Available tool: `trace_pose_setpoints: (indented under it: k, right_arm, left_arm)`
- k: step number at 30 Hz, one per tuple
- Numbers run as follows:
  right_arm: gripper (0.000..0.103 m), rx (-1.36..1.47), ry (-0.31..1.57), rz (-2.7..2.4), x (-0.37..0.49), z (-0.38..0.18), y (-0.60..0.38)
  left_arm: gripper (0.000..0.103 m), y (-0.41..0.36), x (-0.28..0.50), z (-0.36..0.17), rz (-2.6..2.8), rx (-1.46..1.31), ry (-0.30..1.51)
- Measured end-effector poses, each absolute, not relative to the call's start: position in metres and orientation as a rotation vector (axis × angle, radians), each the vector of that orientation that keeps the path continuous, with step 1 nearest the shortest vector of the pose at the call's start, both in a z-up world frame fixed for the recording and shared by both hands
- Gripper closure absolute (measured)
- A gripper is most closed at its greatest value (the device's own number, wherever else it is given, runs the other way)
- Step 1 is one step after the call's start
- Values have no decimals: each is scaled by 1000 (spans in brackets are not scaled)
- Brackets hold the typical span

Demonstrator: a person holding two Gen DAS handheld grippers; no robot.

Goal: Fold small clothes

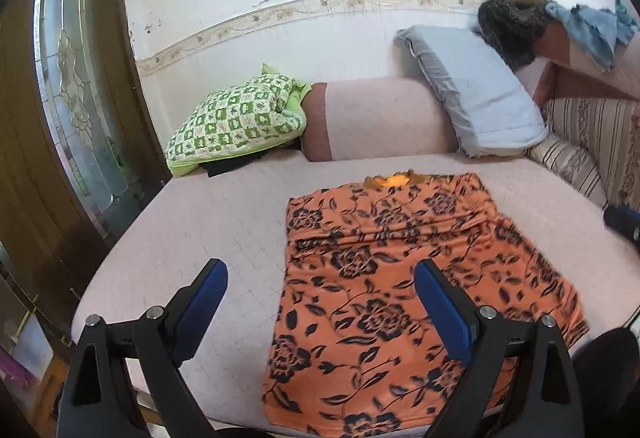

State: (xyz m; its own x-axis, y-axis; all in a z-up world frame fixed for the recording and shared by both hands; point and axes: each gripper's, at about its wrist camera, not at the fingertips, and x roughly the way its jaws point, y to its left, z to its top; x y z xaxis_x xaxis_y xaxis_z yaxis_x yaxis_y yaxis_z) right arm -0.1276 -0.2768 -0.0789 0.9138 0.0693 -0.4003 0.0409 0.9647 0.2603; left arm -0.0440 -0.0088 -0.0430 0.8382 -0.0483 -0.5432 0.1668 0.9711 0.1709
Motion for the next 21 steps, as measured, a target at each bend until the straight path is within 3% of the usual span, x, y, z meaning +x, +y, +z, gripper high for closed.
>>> trace_pose_setpoints:
  k: [21]
  right_arm:
    - [33, 197, 516, 136, -94, -100, -206]
  left_arm:
    - [5, 51, -19, -68, 15, 118, 652]
